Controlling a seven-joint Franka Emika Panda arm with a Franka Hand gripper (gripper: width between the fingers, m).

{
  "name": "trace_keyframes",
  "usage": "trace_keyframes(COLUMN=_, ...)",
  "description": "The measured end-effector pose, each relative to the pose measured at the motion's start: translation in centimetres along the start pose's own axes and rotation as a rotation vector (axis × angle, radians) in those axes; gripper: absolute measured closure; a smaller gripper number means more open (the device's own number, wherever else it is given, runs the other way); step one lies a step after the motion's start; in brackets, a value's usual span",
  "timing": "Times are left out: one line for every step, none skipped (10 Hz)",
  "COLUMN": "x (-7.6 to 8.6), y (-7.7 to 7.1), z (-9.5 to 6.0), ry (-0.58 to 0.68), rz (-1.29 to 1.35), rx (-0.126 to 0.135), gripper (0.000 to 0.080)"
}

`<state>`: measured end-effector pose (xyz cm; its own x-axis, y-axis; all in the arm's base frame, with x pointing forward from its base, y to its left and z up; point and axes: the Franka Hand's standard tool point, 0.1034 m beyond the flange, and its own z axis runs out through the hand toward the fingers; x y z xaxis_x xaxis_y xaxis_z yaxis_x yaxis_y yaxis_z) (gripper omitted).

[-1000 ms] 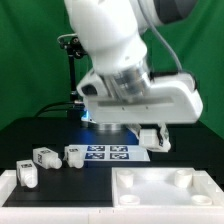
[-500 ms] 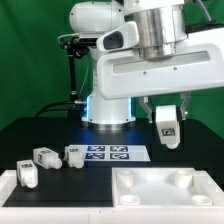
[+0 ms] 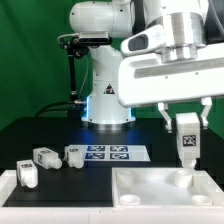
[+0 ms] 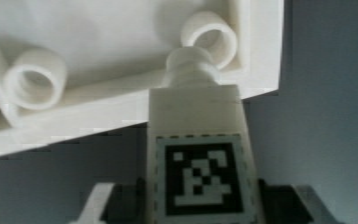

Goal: Assemble one leg

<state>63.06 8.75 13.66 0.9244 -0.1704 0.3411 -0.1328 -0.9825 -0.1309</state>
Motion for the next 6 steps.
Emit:
trace_keyframes(x=0.7, y=-1.6, z=0.5, ry=0.097, rz=-0.077, rx=0.012, gripper=0.0514)
trace_keyframes(x=0.7, y=-2.0, z=0.8, ry=0.173, rz=-0.095, rx=0.023, gripper=0.0514)
trace_keyframes(x=0.5, y=-2.0, z=0.9, ry=0.197, rz=-0.093, rx=0.026, gripper=0.0512)
trace_keyframes(x=0.4, y=-1.9, z=1.0, ry=0.179, rz=-0.091, rx=0.024, gripper=0.0512)
trace_keyframes(x=0.5, y=-1.9, z=1.1, ry=0.19, rz=-0.127, rx=0.02, gripper=0.0512)
trace_keyframes(x=0.3, y=-1.7, z=2.0, ry=0.207, rz=-0.196, rx=0.004, gripper=0.0512)
